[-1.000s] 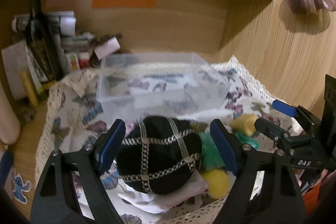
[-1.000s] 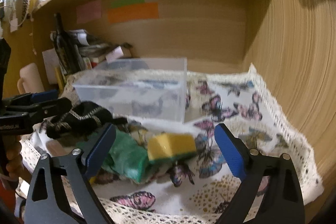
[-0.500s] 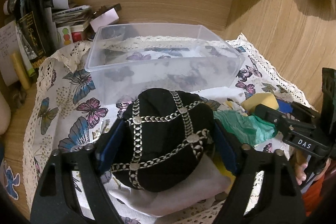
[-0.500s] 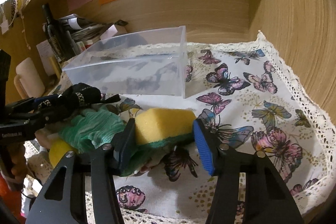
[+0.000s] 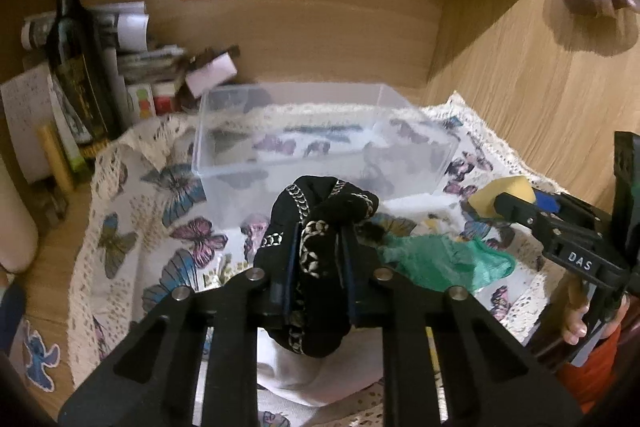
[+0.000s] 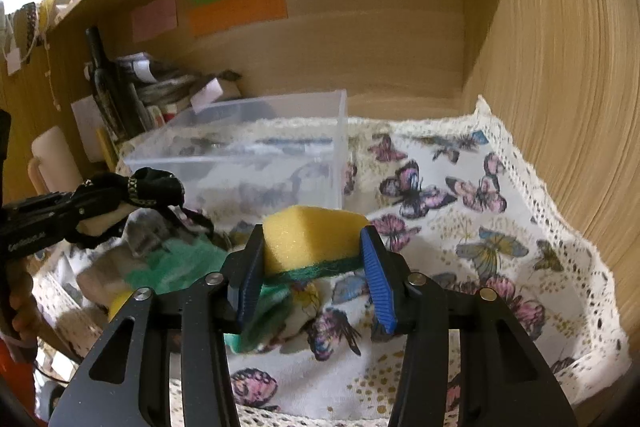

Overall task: Organize soft objects
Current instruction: 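Grasp the black knit beanie with the left gripper while the right gripper grasps the yellow sponge, then lower the beanie into the clear box with the left gripper while the right gripper drops the sponge in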

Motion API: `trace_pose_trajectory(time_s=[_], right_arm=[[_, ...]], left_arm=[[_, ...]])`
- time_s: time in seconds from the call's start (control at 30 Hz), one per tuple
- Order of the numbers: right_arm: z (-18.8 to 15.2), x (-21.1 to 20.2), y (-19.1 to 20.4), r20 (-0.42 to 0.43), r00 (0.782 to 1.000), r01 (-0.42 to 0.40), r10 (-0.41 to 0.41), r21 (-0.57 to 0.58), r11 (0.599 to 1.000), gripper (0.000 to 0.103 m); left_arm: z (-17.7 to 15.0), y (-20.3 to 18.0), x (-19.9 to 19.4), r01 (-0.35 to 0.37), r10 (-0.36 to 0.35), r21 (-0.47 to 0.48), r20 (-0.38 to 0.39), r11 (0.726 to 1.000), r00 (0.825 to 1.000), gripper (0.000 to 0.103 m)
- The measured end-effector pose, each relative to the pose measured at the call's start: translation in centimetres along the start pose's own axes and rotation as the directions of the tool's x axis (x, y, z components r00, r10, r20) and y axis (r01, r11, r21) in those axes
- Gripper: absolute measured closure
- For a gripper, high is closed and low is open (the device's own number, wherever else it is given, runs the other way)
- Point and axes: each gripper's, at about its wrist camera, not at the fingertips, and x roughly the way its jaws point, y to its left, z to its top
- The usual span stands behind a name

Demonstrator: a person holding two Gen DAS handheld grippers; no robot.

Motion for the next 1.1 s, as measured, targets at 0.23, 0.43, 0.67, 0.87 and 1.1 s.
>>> trace_pose_trajectory(time_s=[0.23, 0.43, 0.67, 0.87, 1.1], right_arm=[[2.4, -1.0, 1.0, 0.078, 0.997, -0.005, 0.007, -0.021, 1.000, 0.060], [5.1, -1.3, 1.8, 0.139, 0.990, -0.004, 0.012, -0.054, 0.999, 0.060], [8.4, -0.9, 2.9, 0.198, 0.980, -0.006, 0.026, -0.100, 0.995, 0.060], [10.4, 1.1, 4.2, 0.192, 0.981, 0.001, 0.028, -0.147, 0.989, 0.060], [11.3, 6.1, 3.9, 0.083, 0.996, -0.010, 0.022, -0.145, 0.989, 0.060]], left_arm=[[2.3, -0.2, -2.6, 0.000, -0.001, 0.004, 0.105, 1.000, 0.994, 0.084], [4.8, 0.4, -4.0, -0.011, 0.013, -0.012, 0.190, 1.000, 0.982, 0.084], [7.4, 1.2, -3.3, -0.029, 0.036, -0.034, 0.227, 0.999, 0.973, 0.084], [9.1, 1.6, -1.2, -0.061, 0.067, -0.033, 0.202, 0.998, 0.977, 0.084], [10.4, 2.7, 3.4, -0.083, 0.087, -0.047, 0.094, 0.995, 0.992, 0.084]])
